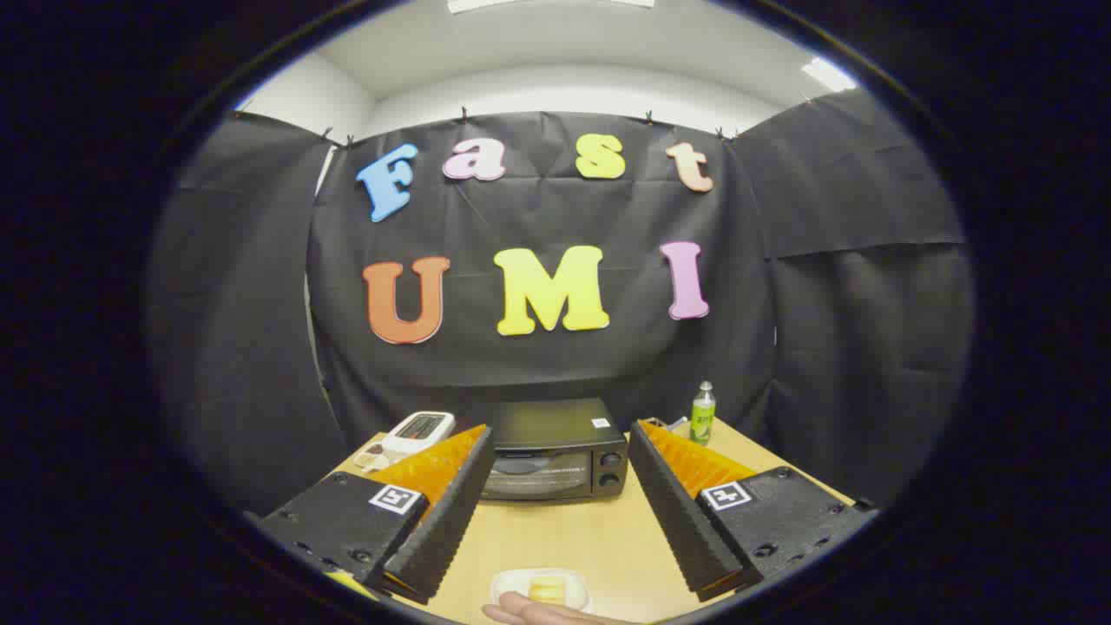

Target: Open the toaster oven, put the food inside, and close the toaster oven door.

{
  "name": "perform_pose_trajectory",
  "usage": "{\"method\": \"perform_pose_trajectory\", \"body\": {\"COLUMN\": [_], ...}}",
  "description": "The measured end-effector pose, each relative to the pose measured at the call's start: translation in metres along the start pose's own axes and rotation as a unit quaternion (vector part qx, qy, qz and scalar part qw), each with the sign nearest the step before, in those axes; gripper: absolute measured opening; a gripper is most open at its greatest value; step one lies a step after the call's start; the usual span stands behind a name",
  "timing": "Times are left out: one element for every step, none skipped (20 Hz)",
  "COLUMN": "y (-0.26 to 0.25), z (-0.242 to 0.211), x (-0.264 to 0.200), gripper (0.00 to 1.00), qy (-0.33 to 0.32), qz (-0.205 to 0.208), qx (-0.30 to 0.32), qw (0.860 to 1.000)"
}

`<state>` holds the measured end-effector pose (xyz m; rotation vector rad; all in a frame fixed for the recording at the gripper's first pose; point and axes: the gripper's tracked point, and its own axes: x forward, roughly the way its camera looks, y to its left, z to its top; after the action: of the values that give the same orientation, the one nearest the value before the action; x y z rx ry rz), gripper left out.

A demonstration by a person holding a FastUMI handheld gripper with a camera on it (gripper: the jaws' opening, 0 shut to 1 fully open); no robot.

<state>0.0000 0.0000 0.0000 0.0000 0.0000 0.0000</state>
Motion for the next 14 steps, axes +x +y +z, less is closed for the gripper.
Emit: {"method": "perform_pose_trajectory", "body": {"y": [0.008, 0.013, 0.019, 0.027, 0.033, 0.036, 0.040, 0.044, 0.051, 0.057, 0.062, 0.066, 0.067, 0.068], "z": [0.004, 0.004, 0.003, 0.005, 0.009, 0.011, 0.013, 0.017, 0.014, 0.011, 0.008, 0.005, 0.005, 0.005], "x": [-0.004, -0.008, -0.014, -0.019, -0.022, -0.025, -0.029, -0.033, -0.036, -0.040, -0.044, -0.047, -0.048, -0.049], "gripper": [1.00, 1.00, 1.00, 1.00, 1.00, 1.00, 1.00, 1.00, 1.00, 1.00, 1.00, 1.00, 1.00, 1.00], "qy": [-0.005, -0.007, -0.007, -0.011, -0.014, -0.019, -0.025, -0.034, -0.035, -0.036, -0.033, -0.030, -0.033, -0.031], "qz": [0.002, 0.000, 0.003, 0.005, 0.003, -0.002, -0.006, -0.007, -0.002, 0.003, 0.010, 0.015, 0.021, 0.022], "qx": [-0.004, -0.007, -0.011, -0.011, -0.013, -0.016, -0.020, -0.026, -0.030, -0.038, -0.038, -0.033, -0.033, -0.029], "qw": [1.000, 1.000, 1.000, 1.000, 1.000, 1.000, 0.999, 0.999, 0.999, 0.999, 0.999, 0.999, 0.999, 0.999]}}
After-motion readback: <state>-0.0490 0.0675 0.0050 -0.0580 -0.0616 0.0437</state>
